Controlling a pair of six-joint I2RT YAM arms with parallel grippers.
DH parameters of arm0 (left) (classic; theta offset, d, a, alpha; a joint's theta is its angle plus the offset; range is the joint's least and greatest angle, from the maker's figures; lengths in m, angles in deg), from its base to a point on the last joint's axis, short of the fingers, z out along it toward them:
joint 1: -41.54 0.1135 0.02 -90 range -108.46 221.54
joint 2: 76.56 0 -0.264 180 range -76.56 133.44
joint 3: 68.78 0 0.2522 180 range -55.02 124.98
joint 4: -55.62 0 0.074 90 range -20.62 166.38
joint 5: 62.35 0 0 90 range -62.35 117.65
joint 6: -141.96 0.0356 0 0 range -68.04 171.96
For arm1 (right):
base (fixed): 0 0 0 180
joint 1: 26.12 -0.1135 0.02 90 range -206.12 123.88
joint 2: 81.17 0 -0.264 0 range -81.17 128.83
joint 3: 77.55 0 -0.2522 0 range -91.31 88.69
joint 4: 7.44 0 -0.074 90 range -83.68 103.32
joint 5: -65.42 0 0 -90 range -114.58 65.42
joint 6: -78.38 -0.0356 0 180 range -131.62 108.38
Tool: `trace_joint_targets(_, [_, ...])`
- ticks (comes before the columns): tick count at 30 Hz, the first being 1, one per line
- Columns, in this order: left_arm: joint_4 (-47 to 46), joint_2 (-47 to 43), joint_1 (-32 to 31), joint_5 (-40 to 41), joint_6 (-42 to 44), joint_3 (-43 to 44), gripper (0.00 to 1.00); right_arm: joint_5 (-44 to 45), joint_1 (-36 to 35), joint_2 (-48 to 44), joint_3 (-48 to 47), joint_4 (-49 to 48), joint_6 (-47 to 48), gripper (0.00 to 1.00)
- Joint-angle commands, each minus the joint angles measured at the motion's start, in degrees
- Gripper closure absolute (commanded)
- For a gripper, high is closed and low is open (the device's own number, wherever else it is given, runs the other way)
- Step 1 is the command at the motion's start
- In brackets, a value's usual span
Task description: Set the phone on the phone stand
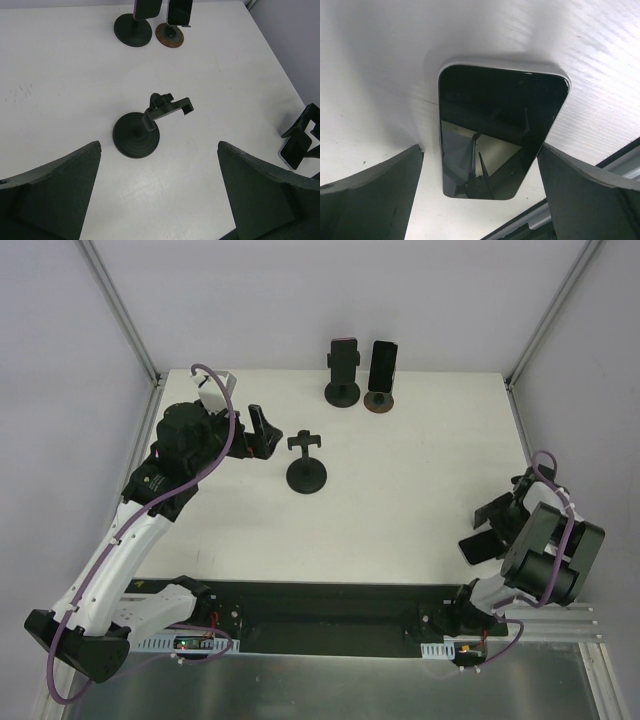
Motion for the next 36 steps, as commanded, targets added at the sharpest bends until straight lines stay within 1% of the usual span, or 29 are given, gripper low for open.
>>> trace_joint_targets(1, [-2.3, -0.3, 0.6, -1.6, -0.4, -0.1, 0.01, -1.8, -2.9, 4.8, -2.3, 1.4, 1.0, 0.01])
trace_joint_targets(3, [-2.4, -0.4, 0.7, -1.5, -0.6, -0.1, 0.01, -1.4, -4.1, 5.0, -2.3, 1.5, 0.6, 0.03])
trace_joint_targets(5, [-2.6, -0.3, 0.7, -1.3, -0.5, -0.3, 0.01, -1.6, -5.7, 4.7, -1.3, 0.0, 0.2, 0.13])
trace_joint_targets(6, [-2.6, -0.2, 0.8, -1.3, -0.5, -0.4, 0.01, -1.6, -6.3, 4.4, -0.8, -0.2, -0.1, 0.16])
trace_joint_targets(7, [-2.5, -0.2, 0.8, -1.3, -0.5, -0.4, 0.01, -2.2, -7.1, 3.8, -0.6, -1.3, -0.3, 0.24])
trace_joint_targets(9, [-2.5, 0.0, 0.9, -2.2, -0.7, -0.3, 0.01, -3.3, -7.7, 2.9, 1.2, -3.1, 0.1, 0.33])
trace_joint_targets(10, [-2.6, 0.1, 0.9, -2.5, -0.9, -0.2, 0.01, -6.5, -8.1, 2.0, 1.7, -5.1, 0.0, 0.45])
trace_joint_targets(12, [-2.6, -0.1, 1.0, -2.5, -1.0, -0.3, 0.01, -7.5, -8.8, 1.0, 3.0, -6.6, 0.1, 0.56])
trace_joint_targets(13, [-2.6, -0.1, 1.1, -2.3, -1.0, -0.3, 0.01, -7.6, -9.9, -0.1, 3.1, -7.4, -0.1, 0.68])
trace_joint_targets(15, [-2.6, -0.1, 1.4, -2.8, -1.2, -0.3, 0.01, -7.3, -11.5, -1.3, 3.1, -7.9, -0.4, 0.78])
trace_joint_targets(16, [-2.7, 0.1, 1.9, -3.2, -1.4, -0.4, 0.01, -6.4, -13.6, -2.6, 2.9, -7.7, -0.5, 0.84])
trace_joint_targets(17, [-2.8, 0.2, 2.1, -3.3, -1.5, -0.5, 0.01, -5.9, -14.7, -3.3, 2.8, -7.8, -0.4, 0.86])
trace_joint_targets(19, [-3.0, 0.4, 2.2, -3.3, -1.7, -0.8, 0.01, -4.4, -17.8, -6.0, 2.7, -7.6, -0.1, 0.95])
trace_joint_targets(20, [-3.0, 0.6, 2.2, -3.3, -1.8, -0.8, 0.01, -4.2, -18.6, -7.0, 2.9, -7.8, 0.0, 0.96])
trace_joint_targets(21, [-3.0, 0.8, 2.3, -3.7, -1.9, -0.7, 0.01, -1.9, -20.1, -9.1, 3.0, -7.9, 0.3, 0.97])
trace_joint_targets(22, [-3.1, 1.0, 2.4, -4.2, -2.0, -0.7, 0.01, -1.4, -20.5, -10.1, 3.2, -8.0, 0.3, 0.96])
trace_joint_targets(23, [-3.1, 1.0, 2.4, -4.5, -2.3, -0.7, 0.01, -1.3, -20.9, -11.0, 3.3, -8.3, 0.7, 0.93])
trace_joint_targets(24, [-3.1, 1.0, 2.5, -4.6, -2.2, -0.7, 0.01, -2.0, -21.6, -12.4, 3.4, -9.9, 1.4, 0.79])
trace_joint_targets(26, [-3.2, 1.0, 2.7, -4.5, -2.4, -0.8, 0.01, -2.6, -22.4, -13.1, 2.5, -11.1, 3.4, 0.67])
trace_joint_targets(27, [-3.3, 1.1, 2.8, -4.6, -2.6, -0.8, 0.01, -3.3, -23.3, -12.9, 1.5, -11.8, 4.2, 0.55])
trace_joint_targets(28, [-3.4, 1.1, 3.0, -4.9, -2.7, -0.9, 0.01, -4.4, -23.8, -12.5, 0.4, -11.9, 5.3, 0.48])
trace_joint_targets(29, [-3.5, 1.2, 3.3, -5.1, -3.0, -1.1, 0.01, -5.7, -24.1, -11.9, -2.5, -12.1, 5.4, 0.4])
trace_joint_targets(30, [-3.7, 1.2, 3.4, -5.2, -3.2, -1.2, 0.01, -7.9, -25.0, -10.1, -4.0, -12.3, 5.5, 0.27])
trace_joint_targets(32, [-3.9, 1.4, 3.5, -5.5, -3.4, -1.5, 0.01, -11.7, -25.8, -8.3, -6.5, -14.5, 5.3, 0.21])
trace_joint_targets(33, [-4.0, 1.7, 3.6, -5.8, -3.6, -1.5, 0.01, -14.6, -26.6, -5.6, -8.9, -17.5, 5.1, 0.17])
trace_joint_targets(35, [-4.0, 2.1, 3.6, -6.8, -4.0, -1.3, 0.01, -17.6, -26.8, -1.6, -11.6, -21.5, 3.7, 0.16])
trace_joint_targets(36, [-4.0, 2.2, 3.6, -7.3, -4.2, -1.3, 0.01, -20.6, -26.8, 3.7, -15.6, -24.1, 3.0, 0.15])
